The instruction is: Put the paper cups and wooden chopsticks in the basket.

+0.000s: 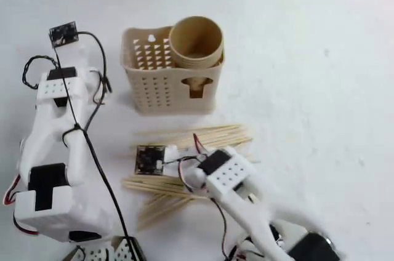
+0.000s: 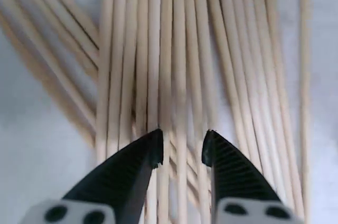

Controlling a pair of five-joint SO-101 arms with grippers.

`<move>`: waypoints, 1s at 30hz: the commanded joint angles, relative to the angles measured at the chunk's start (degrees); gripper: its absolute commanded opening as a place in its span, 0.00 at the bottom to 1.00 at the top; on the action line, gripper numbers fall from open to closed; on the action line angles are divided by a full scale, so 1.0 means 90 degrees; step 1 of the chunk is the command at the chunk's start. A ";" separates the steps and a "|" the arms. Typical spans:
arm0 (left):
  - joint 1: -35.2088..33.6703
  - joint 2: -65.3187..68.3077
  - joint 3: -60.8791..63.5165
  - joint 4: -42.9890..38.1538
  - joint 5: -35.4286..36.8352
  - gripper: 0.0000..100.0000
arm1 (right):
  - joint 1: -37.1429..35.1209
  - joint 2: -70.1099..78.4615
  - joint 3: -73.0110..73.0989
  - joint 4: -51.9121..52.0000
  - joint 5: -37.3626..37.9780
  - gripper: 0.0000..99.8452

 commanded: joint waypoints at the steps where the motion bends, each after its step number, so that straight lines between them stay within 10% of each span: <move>1: 0.0083 -0.0171 -0.0049 -0.0127 0.0059 0.17 | 0.0171 0.0659 -0.0361 -0.1079 -0.0029 0.13; 18: 0.0093 -0.0161 -0.0049 -0.0264 0.0059 0.17 | 0.0728 0.0444 -0.0361 -0.1148 -0.0234 0.02; 30: 0.0093 -0.0161 -0.0049 -0.0264 0.0059 0.17 | 0.0737 -0.2926 -0.0371 0.0112 -0.1875 0.02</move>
